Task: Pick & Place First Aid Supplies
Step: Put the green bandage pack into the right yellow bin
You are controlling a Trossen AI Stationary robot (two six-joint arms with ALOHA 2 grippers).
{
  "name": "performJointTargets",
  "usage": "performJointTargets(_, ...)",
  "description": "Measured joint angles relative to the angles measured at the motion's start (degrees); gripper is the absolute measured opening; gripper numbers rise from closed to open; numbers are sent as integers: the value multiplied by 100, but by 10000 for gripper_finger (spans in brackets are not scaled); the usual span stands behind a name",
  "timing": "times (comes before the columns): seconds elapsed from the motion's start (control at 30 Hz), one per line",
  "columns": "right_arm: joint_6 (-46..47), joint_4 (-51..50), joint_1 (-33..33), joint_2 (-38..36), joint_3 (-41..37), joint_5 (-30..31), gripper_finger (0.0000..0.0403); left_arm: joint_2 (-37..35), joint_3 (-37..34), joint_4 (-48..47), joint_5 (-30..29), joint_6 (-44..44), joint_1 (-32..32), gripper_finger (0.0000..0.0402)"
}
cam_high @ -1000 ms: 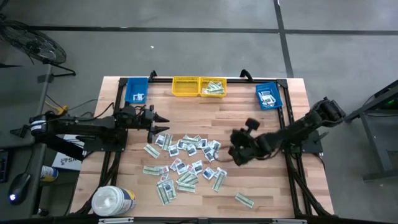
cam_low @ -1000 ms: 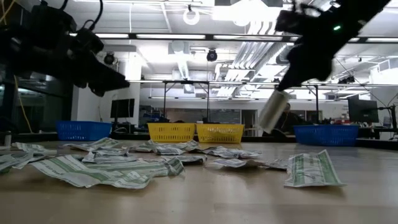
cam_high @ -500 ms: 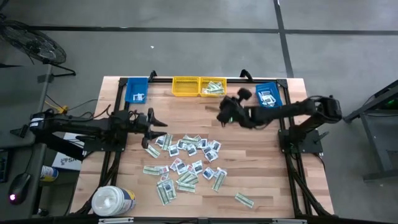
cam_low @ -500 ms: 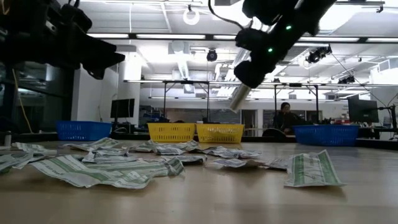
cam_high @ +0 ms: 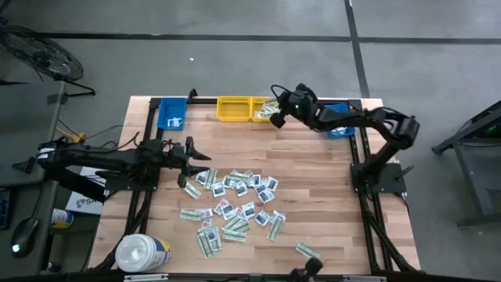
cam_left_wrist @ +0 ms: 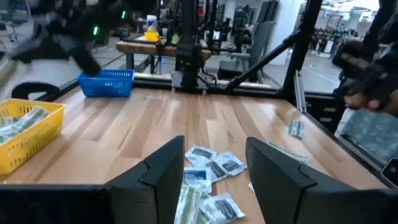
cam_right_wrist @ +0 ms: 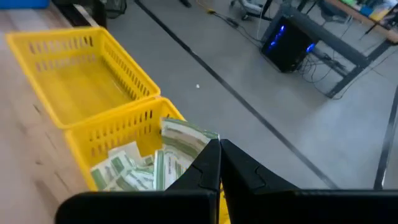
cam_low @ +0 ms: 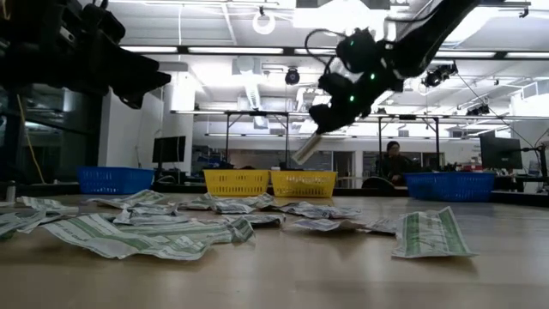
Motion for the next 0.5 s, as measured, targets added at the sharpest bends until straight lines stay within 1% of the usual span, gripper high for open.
performJointTargets(0.2, 118, 650, -85, 579, -2, -121, 0, -345, 3, -237, -2, 1, 0, 172)
performJointTargets(0.33, 183, 663, -85, 741, -2, -123, 0, -478, 4, -338, -4, 0, 0, 172)
performJointTargets(0.5, 396, 598, -91, 792, -2, -297, 0, -492, 4, -339, -6, 1, 0, 172)
